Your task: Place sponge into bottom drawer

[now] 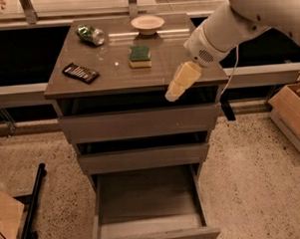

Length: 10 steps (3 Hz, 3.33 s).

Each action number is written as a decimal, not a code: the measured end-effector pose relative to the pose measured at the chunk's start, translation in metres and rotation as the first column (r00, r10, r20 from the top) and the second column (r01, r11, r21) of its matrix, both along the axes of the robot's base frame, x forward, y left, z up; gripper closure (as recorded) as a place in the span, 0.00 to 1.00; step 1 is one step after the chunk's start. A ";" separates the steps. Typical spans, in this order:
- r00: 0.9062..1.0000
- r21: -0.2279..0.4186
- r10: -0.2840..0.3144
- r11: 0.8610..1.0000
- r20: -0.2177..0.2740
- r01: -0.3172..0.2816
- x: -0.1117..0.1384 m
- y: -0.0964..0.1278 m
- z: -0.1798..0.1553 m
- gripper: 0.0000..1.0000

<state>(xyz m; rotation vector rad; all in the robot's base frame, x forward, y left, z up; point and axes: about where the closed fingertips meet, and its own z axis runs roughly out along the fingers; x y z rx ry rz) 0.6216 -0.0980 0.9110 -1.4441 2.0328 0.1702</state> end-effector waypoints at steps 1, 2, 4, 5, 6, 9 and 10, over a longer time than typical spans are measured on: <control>1.000 0.098 -0.002 0.995 0.017 0.000 0.044 0.026 -0.014 0.00; 1.000 0.177 -0.008 0.984 0.013 0.006 0.087 0.046 -0.031 0.00; 0.999 0.220 -0.045 0.975 0.001 0.044 0.094 0.049 -0.038 0.00; 0.994 0.313 -0.105 0.944 -0.006 0.101 0.103 0.074 -0.051 0.00; 0.985 0.381 -0.171 0.912 0.016 0.152 0.132 0.092 -0.061 0.00; 0.952 0.514 -0.302 0.824 0.044 0.238 0.209 0.107 -0.082 0.00; 0.948 0.536 -0.316 0.808 0.044 0.245 0.225 0.109 -0.088 0.00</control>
Offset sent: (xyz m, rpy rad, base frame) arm 0.1425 0.0638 -0.0477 0.2769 -0.0156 -0.0223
